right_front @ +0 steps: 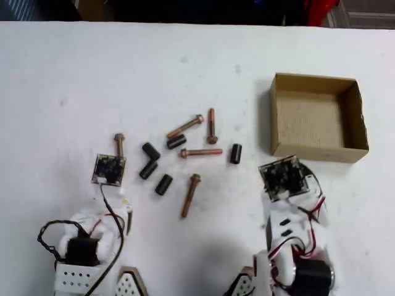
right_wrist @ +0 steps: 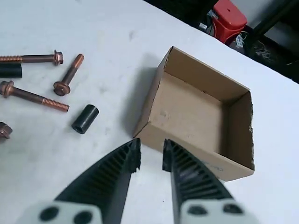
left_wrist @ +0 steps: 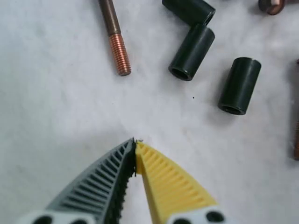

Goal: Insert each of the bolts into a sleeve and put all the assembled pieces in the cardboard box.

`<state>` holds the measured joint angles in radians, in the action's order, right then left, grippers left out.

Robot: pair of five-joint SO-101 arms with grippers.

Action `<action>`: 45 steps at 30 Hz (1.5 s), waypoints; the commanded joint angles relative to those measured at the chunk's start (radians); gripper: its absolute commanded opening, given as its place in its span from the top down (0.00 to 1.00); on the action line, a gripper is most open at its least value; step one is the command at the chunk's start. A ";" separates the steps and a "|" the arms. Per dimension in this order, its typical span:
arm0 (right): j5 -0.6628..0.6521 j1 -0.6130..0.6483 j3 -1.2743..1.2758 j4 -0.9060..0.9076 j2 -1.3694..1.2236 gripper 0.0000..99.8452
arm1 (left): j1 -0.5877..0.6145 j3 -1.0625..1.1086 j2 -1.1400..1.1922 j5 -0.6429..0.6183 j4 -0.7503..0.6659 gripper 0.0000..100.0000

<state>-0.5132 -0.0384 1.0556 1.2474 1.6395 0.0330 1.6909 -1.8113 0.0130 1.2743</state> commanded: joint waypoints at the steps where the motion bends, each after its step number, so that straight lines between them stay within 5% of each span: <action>1: 0.063 0.062 -0.126 0.001 -0.202 0.93 | -0.015 0.002 -0.004 -0.005 0.008 0.98; 22: 0.434 0.156 -0.753 0.005 -1.308 0.98 | -0.015 0.002 -0.004 -0.005 0.008 0.98; 30: 0.514 0.157 -0.898 0.005 -1.666 0.85 | -0.015 0.002 -0.004 -0.005 0.008 0.98; 45: 0.766 0.271 -1.244 0.125 -2.137 0.86 | -0.015 0.002 -0.004 -0.005 0.008 0.98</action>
<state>0.2202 0.2225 -0.1089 1.3487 -0.4826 0.0330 1.6909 -1.8113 0.0130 1.2743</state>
